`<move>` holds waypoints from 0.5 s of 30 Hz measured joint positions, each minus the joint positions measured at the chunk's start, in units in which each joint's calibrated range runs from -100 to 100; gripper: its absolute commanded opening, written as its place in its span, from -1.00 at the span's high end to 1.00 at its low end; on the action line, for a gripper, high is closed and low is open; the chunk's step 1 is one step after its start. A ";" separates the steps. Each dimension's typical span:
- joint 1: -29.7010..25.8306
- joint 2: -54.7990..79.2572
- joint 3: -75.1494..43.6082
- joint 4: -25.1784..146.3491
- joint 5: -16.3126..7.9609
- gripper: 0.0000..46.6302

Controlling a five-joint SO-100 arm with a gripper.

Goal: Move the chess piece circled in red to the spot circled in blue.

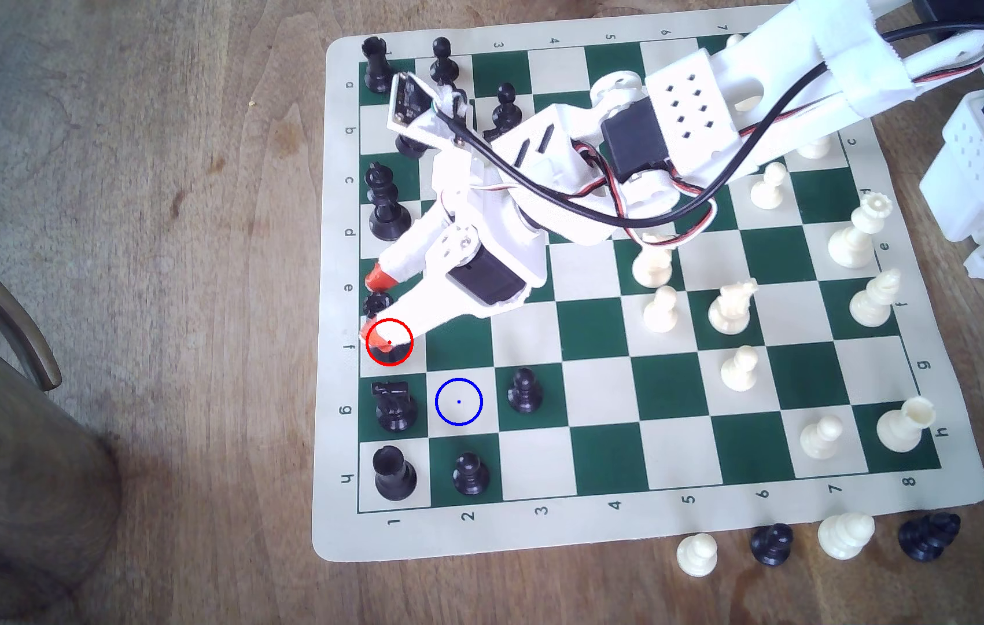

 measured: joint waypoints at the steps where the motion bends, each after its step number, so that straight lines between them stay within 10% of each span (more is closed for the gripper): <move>1: 0.00 0.17 0.36 0.00 0.00 0.31; 4: 0.00 0.42 0.81 -0.72 0.00 0.35; 8: 0.00 0.42 0.81 -1.12 0.00 0.99; 15: 0.00 0.42 1.45 -2.23 -0.15 0.99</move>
